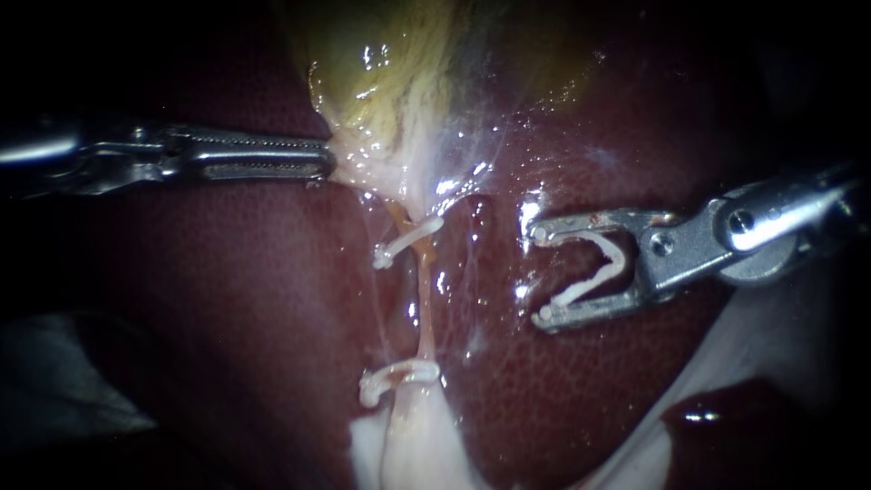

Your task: Clipping first clip right tube

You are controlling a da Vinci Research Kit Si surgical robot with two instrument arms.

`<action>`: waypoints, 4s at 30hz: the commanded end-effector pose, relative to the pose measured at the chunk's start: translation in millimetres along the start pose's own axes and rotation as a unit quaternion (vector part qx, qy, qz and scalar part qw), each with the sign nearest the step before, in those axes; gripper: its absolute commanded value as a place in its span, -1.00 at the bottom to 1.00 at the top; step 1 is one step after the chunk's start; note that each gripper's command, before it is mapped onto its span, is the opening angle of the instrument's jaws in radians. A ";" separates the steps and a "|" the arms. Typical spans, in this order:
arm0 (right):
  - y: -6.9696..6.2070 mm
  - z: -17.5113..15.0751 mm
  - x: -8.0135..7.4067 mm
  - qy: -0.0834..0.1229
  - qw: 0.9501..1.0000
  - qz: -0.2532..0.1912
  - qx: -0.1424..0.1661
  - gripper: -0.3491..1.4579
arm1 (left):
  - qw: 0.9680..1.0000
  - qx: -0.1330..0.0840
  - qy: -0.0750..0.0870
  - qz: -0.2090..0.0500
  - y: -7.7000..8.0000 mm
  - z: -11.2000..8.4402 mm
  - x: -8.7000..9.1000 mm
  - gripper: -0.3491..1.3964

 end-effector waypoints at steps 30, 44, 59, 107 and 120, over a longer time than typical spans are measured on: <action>-0.3 2.4 0.5 0.009 1.000 0.025 0.013 -0.11 | 0.999 0.005 0.033 -0.006 3.5 -7.8 5.6 -1.00; 0.3 8.9 -0.6 0.035 0.994 0.094 0.038 -0.11 | 0.999 0.005 0.033 -0.006 3.5 -7.6 5.7 -1.00; 1.1 15.8 -4.6 0.059 0.985 0.147 0.075 -0.11 | 0.999 0.006 0.033 -0.006 3.7 -7.5 5.8 -1.00; -1.6 20.5 -1.9 0.181 0.938 0.232 0.184 -0.15 | 0.999 0.007 0.033 -0.006 3.7 -7.2 5.9 -1.00; -1.5 19.4 -1.8 0.177 0.927 0.271 0.187 -0.85 | 0.999 0.007 0.033 -0.006 3.7 -7.1 5.9 -1.00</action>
